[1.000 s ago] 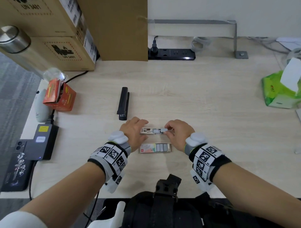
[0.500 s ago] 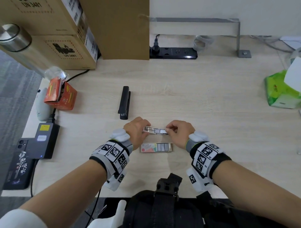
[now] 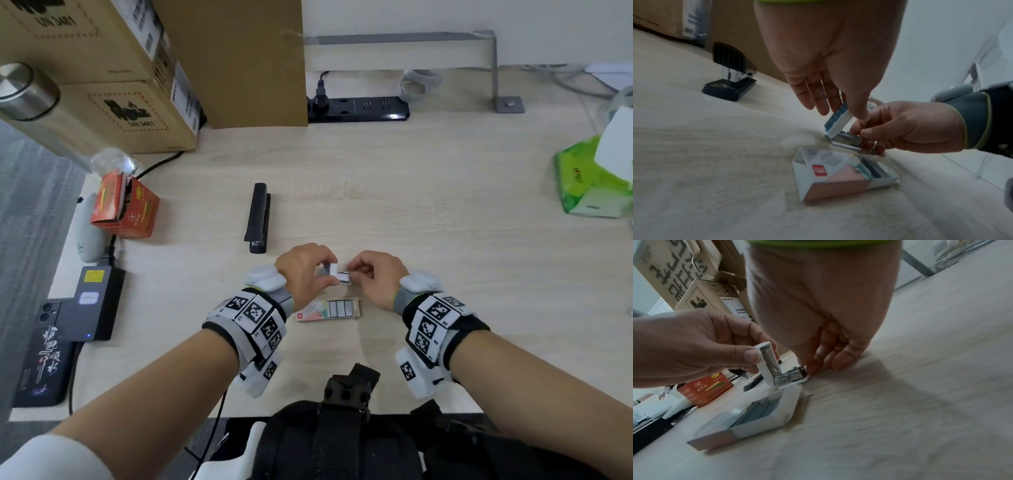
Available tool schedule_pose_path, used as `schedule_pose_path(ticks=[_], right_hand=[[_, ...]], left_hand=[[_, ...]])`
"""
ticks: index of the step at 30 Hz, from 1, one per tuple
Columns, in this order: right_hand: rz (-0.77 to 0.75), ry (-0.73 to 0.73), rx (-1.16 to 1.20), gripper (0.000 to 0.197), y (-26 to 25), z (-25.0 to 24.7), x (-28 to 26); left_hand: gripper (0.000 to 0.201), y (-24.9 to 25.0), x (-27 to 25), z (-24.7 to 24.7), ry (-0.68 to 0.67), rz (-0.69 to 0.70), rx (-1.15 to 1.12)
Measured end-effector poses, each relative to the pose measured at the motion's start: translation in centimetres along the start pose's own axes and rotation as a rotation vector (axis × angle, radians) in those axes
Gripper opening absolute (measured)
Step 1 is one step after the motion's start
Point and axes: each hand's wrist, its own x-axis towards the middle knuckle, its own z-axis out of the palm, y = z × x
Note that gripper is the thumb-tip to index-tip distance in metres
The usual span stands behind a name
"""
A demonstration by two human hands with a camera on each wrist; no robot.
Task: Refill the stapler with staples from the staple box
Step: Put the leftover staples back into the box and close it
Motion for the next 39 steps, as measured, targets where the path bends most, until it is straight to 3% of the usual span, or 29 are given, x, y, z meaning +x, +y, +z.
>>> schedule_pose_path(ticks=[8,11,13,15,27,33,39], right_hand=[[-0.016,0.128,-0.019,0.010,1.6,-1.4,-0.4],[-0.020,0.114,-0.068,0.007,1.1,-1.3,-0.2],[0.059,0.141,-0.025,0.006,3.5,-2.6,-1.6],[0.034,0.064,-0.064,0.011,3.4,-1.9,-1.5],[0.005,-0.057,-0.078,0.015,2.8,-2.3,-1.0],[0.008,-0.077,-0.039,0.015,3.0,-2.7,-0.8],[0.010,-0.073,-0.053,0.017,3.1,-2.6,-0.5]], left_hand=[[0.035,1.5,1.9,0.4,-0.228,0.037,0.322],[0.036,1.1,2.2,-0.2,-0.252,0.014,0.381],[0.035,4.0,3.5,1.1,-0.365,0.089,0.460],[0.033,4.1,3.4,0.9,-0.391,0.098,0.491],[0.025,3.9,3.4,1.5,-0.365,0.183,0.581],[0.019,3.2,5.2,-1.7,-0.365,0.302,0.660],[0.034,1.1,9.6,-5.5,-0.370,0.265,0.736]])
